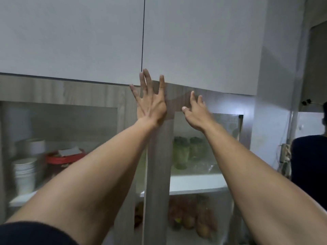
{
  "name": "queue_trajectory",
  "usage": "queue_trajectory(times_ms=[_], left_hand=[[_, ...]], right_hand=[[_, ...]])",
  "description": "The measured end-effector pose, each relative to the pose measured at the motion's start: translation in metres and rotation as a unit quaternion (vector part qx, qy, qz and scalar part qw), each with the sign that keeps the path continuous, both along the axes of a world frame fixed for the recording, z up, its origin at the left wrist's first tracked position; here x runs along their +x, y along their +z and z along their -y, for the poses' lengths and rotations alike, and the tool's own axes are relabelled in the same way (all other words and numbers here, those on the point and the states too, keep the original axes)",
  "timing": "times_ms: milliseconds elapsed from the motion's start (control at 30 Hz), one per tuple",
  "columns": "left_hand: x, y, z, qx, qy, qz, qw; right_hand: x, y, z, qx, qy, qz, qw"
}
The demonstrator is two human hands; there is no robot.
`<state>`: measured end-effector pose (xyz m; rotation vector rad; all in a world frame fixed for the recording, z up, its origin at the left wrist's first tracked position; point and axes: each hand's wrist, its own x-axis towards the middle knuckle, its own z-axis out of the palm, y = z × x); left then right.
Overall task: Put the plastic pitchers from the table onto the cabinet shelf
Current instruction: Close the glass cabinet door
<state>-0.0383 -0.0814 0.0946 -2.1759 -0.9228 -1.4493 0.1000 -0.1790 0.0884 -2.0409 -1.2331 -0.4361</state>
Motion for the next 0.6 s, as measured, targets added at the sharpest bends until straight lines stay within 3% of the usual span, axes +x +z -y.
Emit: queue_trajectory(times_ms=[167, 600], left_hand=[[0.03, -0.013, -0.034, -0.025, 0.084, -0.047, 0.995], [0.084, -0.039, -0.097, -0.103, 0.065, -0.089, 0.989]], right_hand=[[0.038, -0.01, -0.032, -0.028, 0.002, 0.034, 0.999], [0.112, -0.033, -0.094, 0.005, 0.005, 0.153, 0.988]])
